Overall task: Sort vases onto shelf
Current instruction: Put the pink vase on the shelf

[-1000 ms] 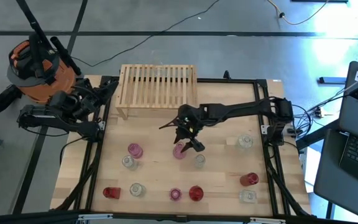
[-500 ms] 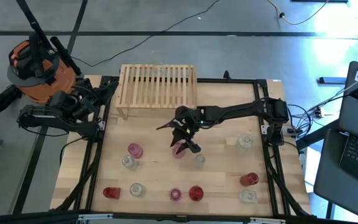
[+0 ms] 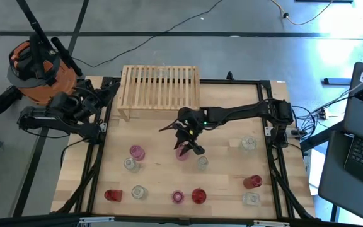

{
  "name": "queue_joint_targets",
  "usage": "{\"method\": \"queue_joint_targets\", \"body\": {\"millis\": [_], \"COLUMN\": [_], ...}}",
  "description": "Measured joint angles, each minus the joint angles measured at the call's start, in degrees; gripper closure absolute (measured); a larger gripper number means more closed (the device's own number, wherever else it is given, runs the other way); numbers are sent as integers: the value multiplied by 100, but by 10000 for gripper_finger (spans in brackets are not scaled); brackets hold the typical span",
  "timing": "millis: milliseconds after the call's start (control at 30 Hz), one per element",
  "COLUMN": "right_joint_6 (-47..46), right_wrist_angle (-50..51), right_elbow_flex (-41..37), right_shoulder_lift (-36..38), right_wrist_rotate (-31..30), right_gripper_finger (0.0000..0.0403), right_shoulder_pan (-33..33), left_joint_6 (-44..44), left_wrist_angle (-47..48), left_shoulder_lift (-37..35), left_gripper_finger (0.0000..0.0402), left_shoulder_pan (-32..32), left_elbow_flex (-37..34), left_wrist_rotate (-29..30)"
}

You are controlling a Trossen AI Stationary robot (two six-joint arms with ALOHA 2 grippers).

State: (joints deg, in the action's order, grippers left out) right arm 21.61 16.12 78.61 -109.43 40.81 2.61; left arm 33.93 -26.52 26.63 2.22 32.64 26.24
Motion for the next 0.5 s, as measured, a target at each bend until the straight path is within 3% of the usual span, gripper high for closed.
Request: {"method": "queue_joint_targets", "body": {"millis": [200,500], "right_joint_6": [658,2078], "right_wrist_angle": [1128,2816], "right_elbow_flex": [739,2378], "right_shoulder_lift": [0,4], "right_wrist_rotate": [-90,-1028], "right_gripper_finger": [303,303], "right_shoulder_pan": [2,137], "left_joint_6": [-2,-7], "left_wrist_angle": [35,37], "left_shoulder_lift": [-2,-2], "left_gripper_finger": [386,386], "left_shoulder_pan": [0,0], "left_elbow_flex": [0,0], "left_wrist_rotate": [66,129]}}
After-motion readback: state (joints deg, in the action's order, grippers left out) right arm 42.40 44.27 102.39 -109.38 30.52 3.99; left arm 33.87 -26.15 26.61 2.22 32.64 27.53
